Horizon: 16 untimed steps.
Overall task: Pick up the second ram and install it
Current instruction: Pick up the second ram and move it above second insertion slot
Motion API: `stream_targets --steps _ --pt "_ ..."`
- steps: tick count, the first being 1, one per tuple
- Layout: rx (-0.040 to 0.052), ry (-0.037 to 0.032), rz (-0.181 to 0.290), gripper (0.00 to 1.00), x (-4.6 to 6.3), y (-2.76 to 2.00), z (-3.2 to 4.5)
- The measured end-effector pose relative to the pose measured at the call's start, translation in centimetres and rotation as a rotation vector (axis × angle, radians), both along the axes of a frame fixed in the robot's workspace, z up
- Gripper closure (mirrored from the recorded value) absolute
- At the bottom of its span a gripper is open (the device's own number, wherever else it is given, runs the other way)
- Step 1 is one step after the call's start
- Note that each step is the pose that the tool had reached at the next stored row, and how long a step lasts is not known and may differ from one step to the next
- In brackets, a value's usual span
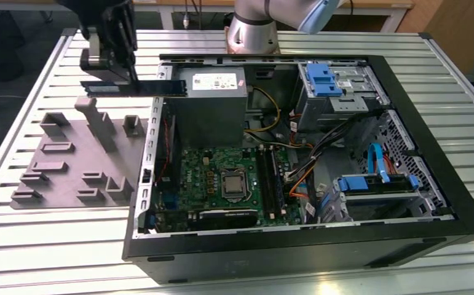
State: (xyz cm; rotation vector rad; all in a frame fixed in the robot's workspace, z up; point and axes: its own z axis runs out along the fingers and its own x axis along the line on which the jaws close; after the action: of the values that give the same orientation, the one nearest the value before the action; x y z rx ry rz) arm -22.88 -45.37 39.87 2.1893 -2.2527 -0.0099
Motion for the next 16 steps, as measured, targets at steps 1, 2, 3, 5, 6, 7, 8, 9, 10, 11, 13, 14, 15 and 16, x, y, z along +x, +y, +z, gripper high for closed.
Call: stream_targets --steps 1,2,3,5,6,7,8,9,10,11,13,14,15,16 --pt "0.0000 -0.0001 0.000 0.86 0.4 0.00 0.00" --pt "0.0001 -0.0001 0.000 0.86 0.8 0.00 -0.01" --pt "-0.0001 0.0000 0.000 0.86 1.2 0.00 0.00" --pt "-0.0001 0.0001 0.000 0.86 2.1 0.00 0.00" --pt "-0.0001 0.0001 0.000 0.86 2.5 0.00 0.00" --pt "0.0000 0.0000 0.000 0.86 3.0 0.00 0.00" --pt "0.0000 0.0000 0.000 0.86 3.4 0.00 0.00" --pt "0.0000 0.0000 0.000 0.86 3.8 0.00 -0.01" --pt "0.0000 0.0000 0.000 0.86 4.2 0.00 0.00" --pt "-0.0001 0.0001 0.000 0.86 4.6 0.00 0.00" --pt "-0.0001 0.0001 0.000 0.86 5.5 0.00 0.00" --pt "0.0000 0.0000 0.000 0.86 6.0 0.00 0.00" --pt "0.0000 0.0000 0.000 0.86 6.4 0.00 -0.01" --pt "0.0000 -0.0001 0.000 0.86 6.9 0.00 -0.01"
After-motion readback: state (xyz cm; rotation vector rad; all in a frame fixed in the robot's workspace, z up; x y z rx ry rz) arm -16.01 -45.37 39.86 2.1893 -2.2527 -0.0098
